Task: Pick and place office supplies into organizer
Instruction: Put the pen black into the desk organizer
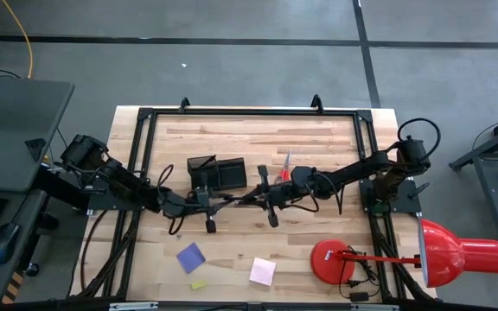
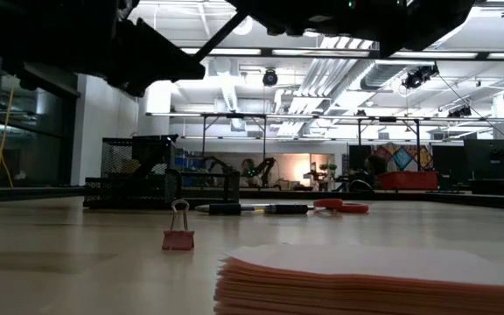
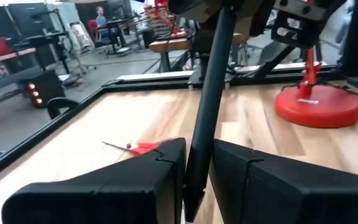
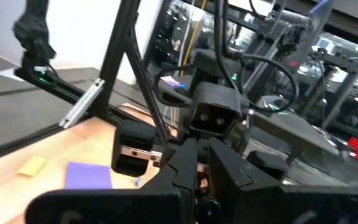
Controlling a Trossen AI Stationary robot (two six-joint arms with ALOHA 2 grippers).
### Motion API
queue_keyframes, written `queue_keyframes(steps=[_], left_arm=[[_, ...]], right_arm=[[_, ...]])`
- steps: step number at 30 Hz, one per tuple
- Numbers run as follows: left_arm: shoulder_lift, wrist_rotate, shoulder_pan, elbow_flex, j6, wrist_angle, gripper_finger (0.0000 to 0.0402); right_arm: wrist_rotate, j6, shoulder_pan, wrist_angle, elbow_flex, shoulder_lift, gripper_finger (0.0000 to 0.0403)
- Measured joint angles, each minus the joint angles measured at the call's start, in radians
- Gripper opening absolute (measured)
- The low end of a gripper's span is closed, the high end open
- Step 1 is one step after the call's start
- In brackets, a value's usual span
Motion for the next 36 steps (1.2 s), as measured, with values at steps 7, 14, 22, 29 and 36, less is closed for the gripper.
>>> queue_keyframes(steps=[7, 14, 22, 29, 36], left_arm=[[-0.011, -0.064, 0.004, 0.0, -0.023, -0.054, 0.0103], [-0.013, -0.229, 0.003, 0.002, -0.063, -0.19, 0.0204], [-0.045, -0.35, -0.026, 0.001, -0.123, -0.345, 0.0289], [-0.212, -0.213, -0.144, 0.002, -0.225, -0.517, 0.0294], [-0.454, -0.272, -0.313, 0.001, -0.307, -0.763, 0.0272]], right_arm=[[0.026, -0.011, -0.019, -0.019, 0.0, 0.002, 0.0016], [0.025, -0.018, -0.049, -0.054, -0.002, -0.02, 0.0007], [-0.011, -0.013, -0.13, -0.073, 0.0, -0.021, 0.0008], [-0.167, 0.065, -0.242, -0.098, 0.001, -0.022, 0.0013], [-0.216, 0.045, -0.291, -0.178, 0.082, -0.021, 0.0006]])
